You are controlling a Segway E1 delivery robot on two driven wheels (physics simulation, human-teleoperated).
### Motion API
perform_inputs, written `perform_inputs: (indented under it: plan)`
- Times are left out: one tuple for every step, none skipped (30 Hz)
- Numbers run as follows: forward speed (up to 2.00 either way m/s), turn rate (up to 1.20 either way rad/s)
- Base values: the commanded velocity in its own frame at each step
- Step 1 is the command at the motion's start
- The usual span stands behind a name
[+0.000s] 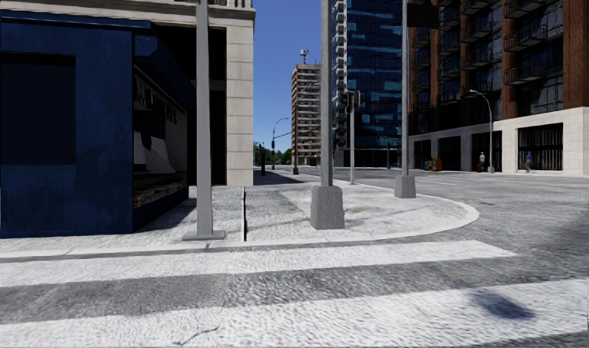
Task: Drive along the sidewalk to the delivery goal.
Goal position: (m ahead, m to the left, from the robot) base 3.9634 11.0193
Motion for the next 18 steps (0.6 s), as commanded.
perform_inputs:
  plan:
    - [2.0,0.0]
    - [2.0,0.0]
    - [2.0,0.0]
    - [2.0,0.0]
    - [2.0,0.0]
    - [2.0,0.0]
    - [2.0,0.0]
    - [2.0,0.0]
    - [2.0,0.0]
    - [2.0,0.0]
    - [2.0,0.0]
    - [2.0,0.0]
    - [2.0,0.1]
    - [2.0,0.44]
    - [2.0,0.47]
    - [2.0,0.42]
    - [2.0,0.4]
    - [2.0,0.27]
